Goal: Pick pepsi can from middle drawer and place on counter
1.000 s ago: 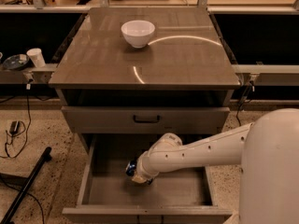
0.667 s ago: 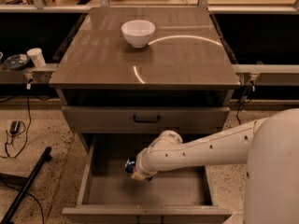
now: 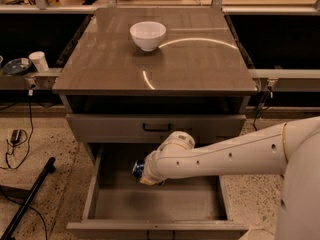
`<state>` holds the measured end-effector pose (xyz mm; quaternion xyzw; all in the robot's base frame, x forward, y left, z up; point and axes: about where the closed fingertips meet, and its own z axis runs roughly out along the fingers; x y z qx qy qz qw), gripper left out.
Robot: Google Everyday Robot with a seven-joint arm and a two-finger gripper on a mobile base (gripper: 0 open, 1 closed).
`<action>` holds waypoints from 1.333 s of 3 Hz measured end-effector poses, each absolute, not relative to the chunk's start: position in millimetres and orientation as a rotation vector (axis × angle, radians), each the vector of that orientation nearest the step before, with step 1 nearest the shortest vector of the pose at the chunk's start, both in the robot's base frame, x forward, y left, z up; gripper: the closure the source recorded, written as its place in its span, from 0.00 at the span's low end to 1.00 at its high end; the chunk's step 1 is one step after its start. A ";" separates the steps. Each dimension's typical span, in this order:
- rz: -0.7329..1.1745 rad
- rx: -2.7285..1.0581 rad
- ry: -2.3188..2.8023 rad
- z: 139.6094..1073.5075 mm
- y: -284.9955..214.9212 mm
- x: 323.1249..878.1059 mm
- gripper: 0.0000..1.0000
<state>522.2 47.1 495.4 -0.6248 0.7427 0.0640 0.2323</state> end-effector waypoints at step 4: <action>0.351 -1.574 1.918 518.3 31.7 529.3 1.00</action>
Offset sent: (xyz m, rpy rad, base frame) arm 0.0030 -0.0085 0.0069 0.1631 -0.0036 0.0108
